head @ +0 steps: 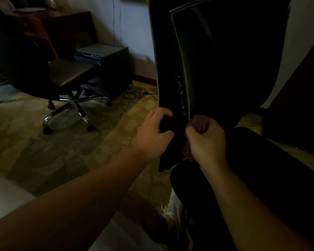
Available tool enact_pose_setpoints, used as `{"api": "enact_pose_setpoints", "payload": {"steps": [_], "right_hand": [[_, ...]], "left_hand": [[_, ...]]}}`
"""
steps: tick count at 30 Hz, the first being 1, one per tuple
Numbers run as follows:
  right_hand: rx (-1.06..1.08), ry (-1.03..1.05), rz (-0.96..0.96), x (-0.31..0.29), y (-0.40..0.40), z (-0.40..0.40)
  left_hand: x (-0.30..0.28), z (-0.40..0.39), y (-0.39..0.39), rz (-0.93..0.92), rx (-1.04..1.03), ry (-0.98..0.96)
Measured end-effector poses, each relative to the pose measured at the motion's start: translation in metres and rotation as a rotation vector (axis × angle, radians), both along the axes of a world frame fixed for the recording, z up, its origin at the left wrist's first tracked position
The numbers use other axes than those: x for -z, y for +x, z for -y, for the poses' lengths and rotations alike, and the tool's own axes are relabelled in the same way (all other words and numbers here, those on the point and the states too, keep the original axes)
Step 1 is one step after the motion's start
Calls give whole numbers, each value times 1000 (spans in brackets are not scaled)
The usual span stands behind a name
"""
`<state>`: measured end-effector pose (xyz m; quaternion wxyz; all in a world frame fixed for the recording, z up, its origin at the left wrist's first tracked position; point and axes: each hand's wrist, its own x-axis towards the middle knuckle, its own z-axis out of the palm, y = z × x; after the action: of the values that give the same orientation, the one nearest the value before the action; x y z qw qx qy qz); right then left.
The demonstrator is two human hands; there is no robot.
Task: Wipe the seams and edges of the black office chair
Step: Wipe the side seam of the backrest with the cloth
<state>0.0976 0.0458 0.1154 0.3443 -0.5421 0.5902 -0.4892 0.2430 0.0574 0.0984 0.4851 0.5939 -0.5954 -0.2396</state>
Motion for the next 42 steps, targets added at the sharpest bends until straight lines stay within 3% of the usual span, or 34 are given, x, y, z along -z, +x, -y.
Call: {"api": "enact_pose_setpoints", "payload": {"steps": [2, 6, 9, 13, 17, 21, 25, 28, 31, 35, 39, 42], "right_hand": [[-22, -15, -28, -3, 3, -2], [109, -27, 128, -10, -2, 3], [-43, -18, -5, -14, 4, -4], [77, -24, 72, -14, -7, 6], [-55, -18, -47, -17, -2, 1], [37, -31, 37, -16, -5, 8], [-22, -46, -75, -18, -5, 6], [50, -80, 39, -20, -10, 12], [-67, -78, -59, -22, -3, 7], [48, -101, 35, -24, -6, 14], [-79, -96, -155, -28, 2, 6], [20, -132, -73, -32, -5, 11]], "left_hand": [[0, 0, 1, 6, -5, -6], [1, 0, 3, -24, 0, 8], [1, 1, 3, -31, 19, 5], [1, 2, 1, -55, 14, 12], [2, 1, 0, -29, -1, -18], [3, 0, -1, 0, -3, -22], [2, 0, -1, -9, -3, -17], [0, -1, -2, -13, 6, -8], [0, -2, 0, -13, 5, -20], [0, -2, -1, 4, 10, 2], [1, -3, 0, 34, 15, -26], [1, -1, -1, 37, 13, -15]]}}
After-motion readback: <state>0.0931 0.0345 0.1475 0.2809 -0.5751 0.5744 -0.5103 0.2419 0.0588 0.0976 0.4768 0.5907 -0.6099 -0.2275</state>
